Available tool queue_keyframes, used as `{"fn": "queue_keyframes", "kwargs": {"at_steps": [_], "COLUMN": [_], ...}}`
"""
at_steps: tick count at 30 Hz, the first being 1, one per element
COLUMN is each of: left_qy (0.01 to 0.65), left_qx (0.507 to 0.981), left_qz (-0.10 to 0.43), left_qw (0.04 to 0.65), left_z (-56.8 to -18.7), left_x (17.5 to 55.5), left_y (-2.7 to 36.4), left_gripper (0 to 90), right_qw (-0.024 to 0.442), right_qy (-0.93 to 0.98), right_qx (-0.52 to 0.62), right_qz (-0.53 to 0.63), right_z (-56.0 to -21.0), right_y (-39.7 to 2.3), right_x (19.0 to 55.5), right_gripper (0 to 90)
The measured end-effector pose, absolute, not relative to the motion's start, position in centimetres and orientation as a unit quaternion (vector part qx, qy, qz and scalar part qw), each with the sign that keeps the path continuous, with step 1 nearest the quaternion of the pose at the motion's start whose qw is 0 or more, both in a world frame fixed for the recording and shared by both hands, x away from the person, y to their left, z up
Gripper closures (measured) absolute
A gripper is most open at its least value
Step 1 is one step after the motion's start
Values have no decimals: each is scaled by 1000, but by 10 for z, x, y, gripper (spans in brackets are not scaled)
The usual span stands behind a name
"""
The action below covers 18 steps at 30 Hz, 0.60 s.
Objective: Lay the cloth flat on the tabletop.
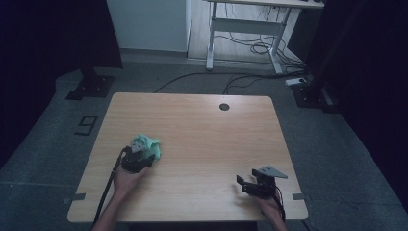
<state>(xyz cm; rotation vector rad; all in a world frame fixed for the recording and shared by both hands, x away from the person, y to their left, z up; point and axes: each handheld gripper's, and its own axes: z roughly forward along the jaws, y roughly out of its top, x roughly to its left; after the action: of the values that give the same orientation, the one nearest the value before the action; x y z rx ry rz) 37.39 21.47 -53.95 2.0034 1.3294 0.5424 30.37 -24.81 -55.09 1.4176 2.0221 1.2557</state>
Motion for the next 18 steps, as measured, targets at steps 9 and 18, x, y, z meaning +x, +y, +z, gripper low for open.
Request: {"fn": "queue_keyframes", "kwargs": {"at_steps": [9,18], "left_qy": [494,489], "left_qx": [767,763], "left_qz": [215,223], "left_qw": [348,359], "left_z": [-538,-530], "left_x": [369,359], "left_y": [216,222], "left_gripper": [712,730], "right_qw": [187,189], "right_qy": [712,710], "right_qx": [509,510], "right_qz": [447,447], "right_z": [-551,-551], "right_y": [-252,-253], "right_x": [303,303], "right_gripper": [229,237]}}
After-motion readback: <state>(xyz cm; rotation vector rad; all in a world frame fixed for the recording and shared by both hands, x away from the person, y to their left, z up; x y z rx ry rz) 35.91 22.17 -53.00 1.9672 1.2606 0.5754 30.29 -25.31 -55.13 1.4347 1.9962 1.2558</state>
